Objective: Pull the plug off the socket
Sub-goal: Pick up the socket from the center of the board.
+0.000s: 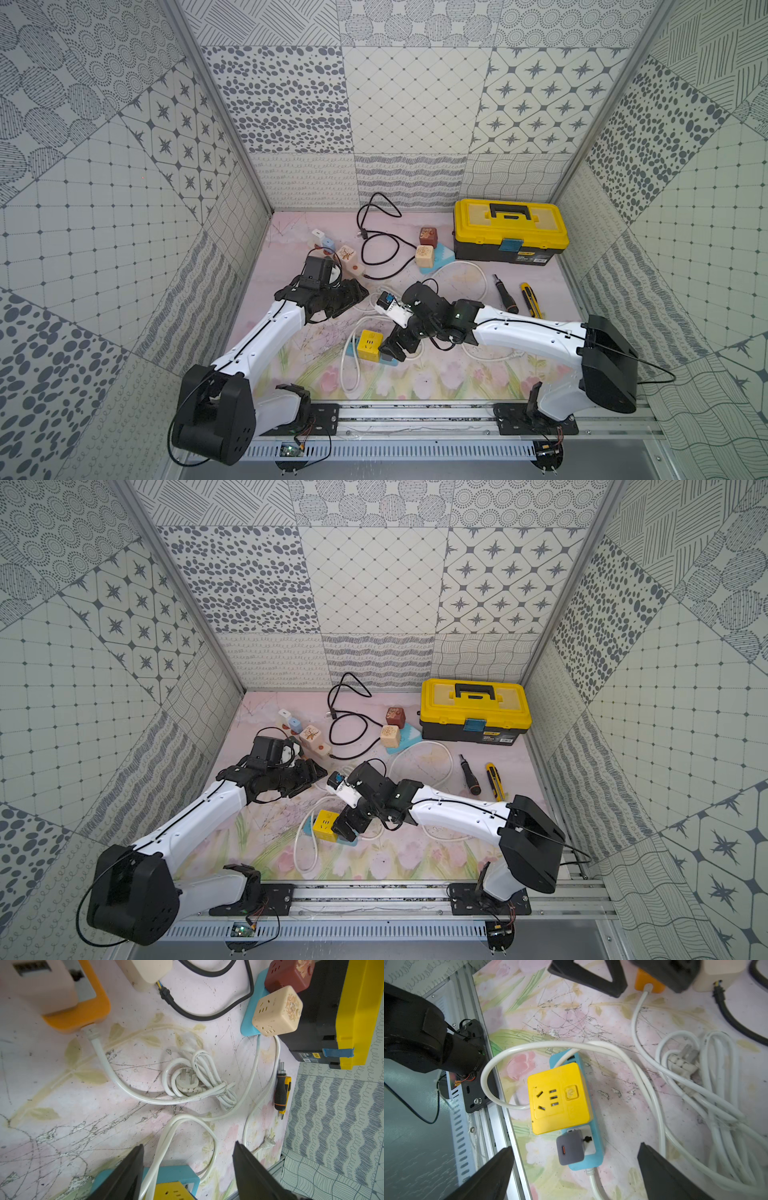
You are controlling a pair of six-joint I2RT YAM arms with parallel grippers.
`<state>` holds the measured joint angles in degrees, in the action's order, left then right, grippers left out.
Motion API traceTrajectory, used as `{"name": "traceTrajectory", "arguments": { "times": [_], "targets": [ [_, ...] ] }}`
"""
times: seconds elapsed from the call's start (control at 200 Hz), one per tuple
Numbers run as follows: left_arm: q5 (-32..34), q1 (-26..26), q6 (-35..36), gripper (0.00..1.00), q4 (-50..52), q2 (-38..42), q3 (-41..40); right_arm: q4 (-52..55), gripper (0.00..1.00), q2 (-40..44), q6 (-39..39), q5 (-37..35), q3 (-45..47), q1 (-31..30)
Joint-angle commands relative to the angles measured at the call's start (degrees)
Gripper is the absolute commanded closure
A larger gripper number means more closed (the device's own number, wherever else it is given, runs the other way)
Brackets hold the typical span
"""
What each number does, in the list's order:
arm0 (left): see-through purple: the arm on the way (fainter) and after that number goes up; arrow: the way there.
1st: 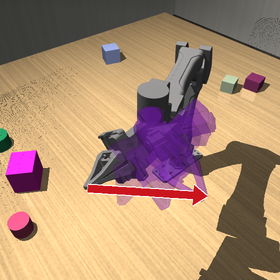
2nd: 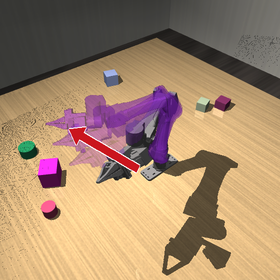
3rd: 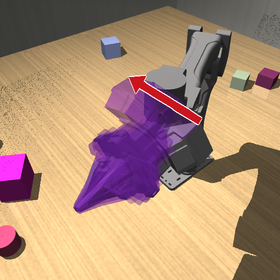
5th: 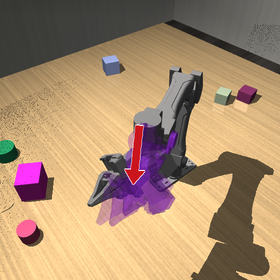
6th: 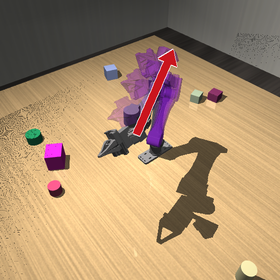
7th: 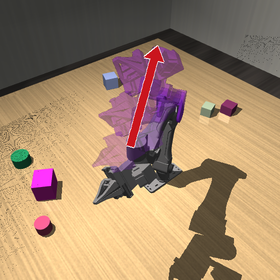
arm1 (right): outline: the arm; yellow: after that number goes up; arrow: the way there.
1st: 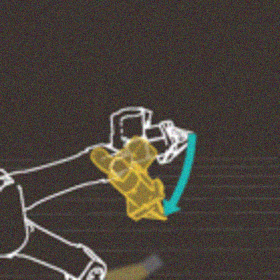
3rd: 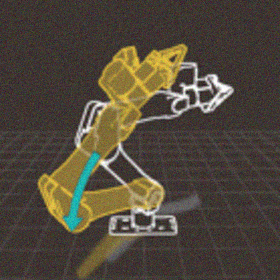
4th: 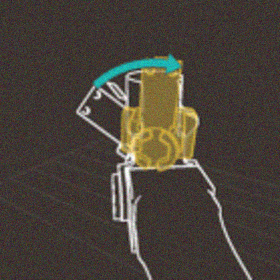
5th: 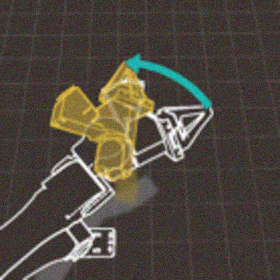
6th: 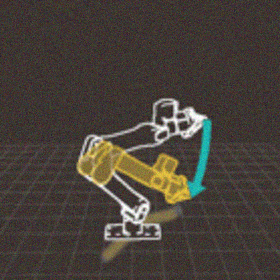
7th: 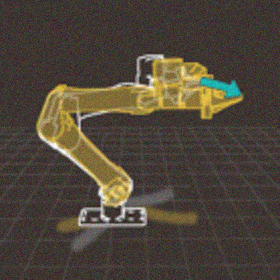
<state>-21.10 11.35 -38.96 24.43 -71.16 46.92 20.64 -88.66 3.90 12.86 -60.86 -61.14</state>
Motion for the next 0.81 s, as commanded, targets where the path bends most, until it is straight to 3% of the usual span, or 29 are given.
{"name": "traceTrajectory", "arguments": {
  "times": [0.0, 0.29, 0.58, 0.655, 0.745, 0.8],
  "targets": [
    [-2.5, 0.1, 0.7, 0.28, 1.8, -0.8, -0.1, -3.2, 0.01, -3.0, -5.2, 0.7, -3.0, -2.5],
    [-0.9, -0.2, -2.6, 0.32, -0.1, -0.2, -1.2, -4.3, 0.01, -10.3, -9.5, -1.2, -8.0, -4.5],
    [-1.6, -5.3, -6.9, 0.37, -2.6, 3.0, -5.1, -7.2, 0.01, -15.1, -10.0, -2.8, -8.2, -4.5],
    [-2.1, -6.9, -7.5, 0.39, -3.5, 4.1, -6.3, -7.4, 0.08, -15.7, -10.1, -4.7, -8.1, -4.4],
    [-2.1, -7.6, -7.4, 0.42, -3.6, 4.8, -6.6, -8.9, 0.26, -14.5, -9.5, -6.6, -6.3, -3.7],
    [-2.4, -7.5, -7.3, 0.45, -3.7, 4.8, -6.7, -10.5, 0.32, -13.0, -8.6, -8.1, -4.3, -3.0]
  ]
}}
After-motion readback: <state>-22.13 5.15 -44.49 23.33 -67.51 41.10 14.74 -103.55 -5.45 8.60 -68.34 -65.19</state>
